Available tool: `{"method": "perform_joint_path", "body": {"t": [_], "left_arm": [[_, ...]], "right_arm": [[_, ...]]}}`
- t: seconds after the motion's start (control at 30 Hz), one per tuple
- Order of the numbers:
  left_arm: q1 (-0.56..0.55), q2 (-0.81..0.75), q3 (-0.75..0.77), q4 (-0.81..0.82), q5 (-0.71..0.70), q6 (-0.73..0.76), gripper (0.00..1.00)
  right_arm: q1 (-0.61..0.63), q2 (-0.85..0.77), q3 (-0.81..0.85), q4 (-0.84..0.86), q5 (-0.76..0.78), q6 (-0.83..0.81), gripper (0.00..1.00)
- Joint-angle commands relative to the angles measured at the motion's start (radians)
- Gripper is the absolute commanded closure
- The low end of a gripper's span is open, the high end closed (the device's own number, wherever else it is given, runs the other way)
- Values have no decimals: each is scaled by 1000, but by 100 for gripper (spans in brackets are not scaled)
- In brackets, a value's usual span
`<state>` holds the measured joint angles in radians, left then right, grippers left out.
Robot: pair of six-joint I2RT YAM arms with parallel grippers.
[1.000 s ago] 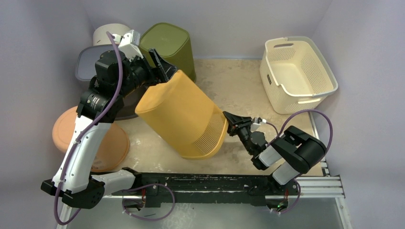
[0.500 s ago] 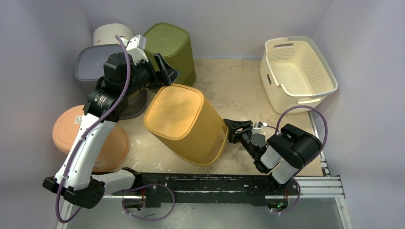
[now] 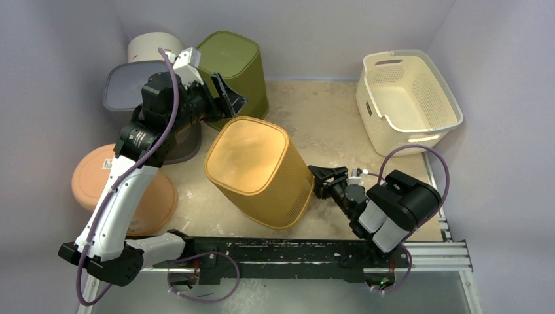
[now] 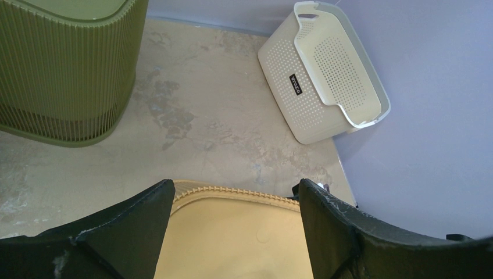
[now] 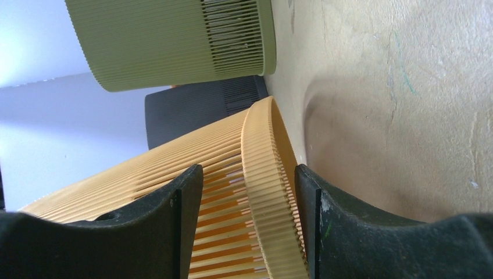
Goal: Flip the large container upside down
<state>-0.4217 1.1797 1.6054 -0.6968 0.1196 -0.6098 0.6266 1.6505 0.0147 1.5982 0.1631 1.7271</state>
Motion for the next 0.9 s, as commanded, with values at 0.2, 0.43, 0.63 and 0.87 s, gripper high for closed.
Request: {"method": "perform_joint_path", "body": {"t": [0.2, 0.43, 0.63, 0.87], "left_arm": [[-4, -13, -2, 38, 10, -12, 24], [-4, -3, -13, 25, 8, -7, 24], [-5, 9, -6, 15, 15, -1, 24], [-3, 18, 16, 11, 24, -2, 24]], "right_arm": [[-56, 52, -3, 396, -77, -126, 37], [-94, 200, 42, 423, -135, -160, 36], [-119, 265, 104, 415, -178, -202, 34], [-191, 200, 179, 349, -249, -256, 32]]}}
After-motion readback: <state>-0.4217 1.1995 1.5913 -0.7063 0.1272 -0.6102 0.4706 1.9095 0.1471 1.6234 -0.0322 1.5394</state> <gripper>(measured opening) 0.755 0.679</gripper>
